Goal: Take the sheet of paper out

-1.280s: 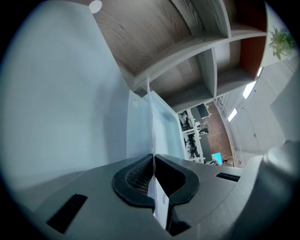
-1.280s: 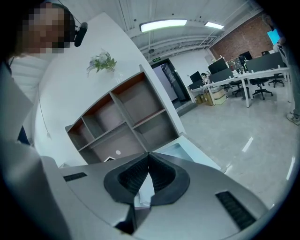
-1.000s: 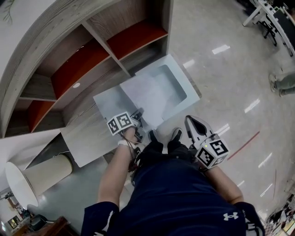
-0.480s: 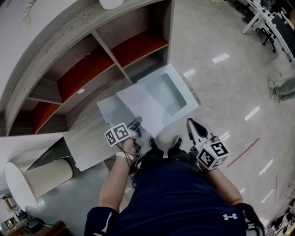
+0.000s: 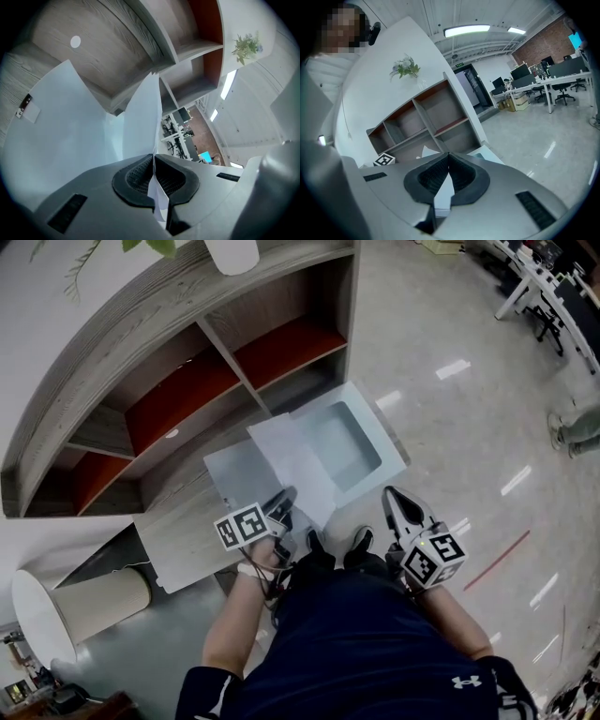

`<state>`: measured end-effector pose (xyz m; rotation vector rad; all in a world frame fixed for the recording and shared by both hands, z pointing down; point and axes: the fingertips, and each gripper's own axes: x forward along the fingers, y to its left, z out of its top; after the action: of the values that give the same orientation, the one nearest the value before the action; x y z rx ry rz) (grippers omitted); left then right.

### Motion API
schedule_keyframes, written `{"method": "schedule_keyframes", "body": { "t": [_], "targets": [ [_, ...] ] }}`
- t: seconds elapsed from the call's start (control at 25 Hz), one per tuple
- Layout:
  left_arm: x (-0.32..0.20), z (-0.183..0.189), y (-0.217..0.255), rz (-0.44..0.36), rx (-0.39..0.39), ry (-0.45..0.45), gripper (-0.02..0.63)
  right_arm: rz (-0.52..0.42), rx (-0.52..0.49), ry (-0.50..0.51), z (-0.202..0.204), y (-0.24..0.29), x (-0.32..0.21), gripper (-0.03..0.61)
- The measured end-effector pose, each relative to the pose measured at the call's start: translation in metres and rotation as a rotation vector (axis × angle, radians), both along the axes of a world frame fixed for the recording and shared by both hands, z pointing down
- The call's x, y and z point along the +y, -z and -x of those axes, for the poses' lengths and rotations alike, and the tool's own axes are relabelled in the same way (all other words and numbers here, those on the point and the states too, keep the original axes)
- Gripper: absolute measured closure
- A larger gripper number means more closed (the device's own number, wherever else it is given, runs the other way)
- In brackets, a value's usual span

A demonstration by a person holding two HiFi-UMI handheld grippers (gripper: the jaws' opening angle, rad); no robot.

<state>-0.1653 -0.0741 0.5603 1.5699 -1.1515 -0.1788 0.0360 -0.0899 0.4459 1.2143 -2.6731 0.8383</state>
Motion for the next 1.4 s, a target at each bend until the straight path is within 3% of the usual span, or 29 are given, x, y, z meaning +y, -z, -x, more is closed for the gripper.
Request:
{"method": "schedule_keyframes", "body": {
  "t": [0.28, 0.76, 1.04, 1.4],
  "targets": [
    [0.002, -0.007, 0.024, -0.034, 0.033, -0.006, 0.595, -0.014, -0.005, -0.016, -0.006, 0.006, -0.004, 0.566],
    [-0.002, -0.036, 0.077, -0.140, 0.069, -0.099, 0.596, -0.041, -0.020, -0.083, -0.026, 0.019, -0.018, 0.566],
    [-0.004, -0.060, 0.111, -0.261, 0.058, -0.215, 0.597, -0.060, -0.033, -0.108, -0.034, 0.033, -0.025, 0.566],
    [0.001, -0.085, 0.150, -0.455, -0.010, -0.371, 0.597, -0.114, -0.075, -0.121, -0.038, 0.066, -0.036, 0.566]
  ]
}}
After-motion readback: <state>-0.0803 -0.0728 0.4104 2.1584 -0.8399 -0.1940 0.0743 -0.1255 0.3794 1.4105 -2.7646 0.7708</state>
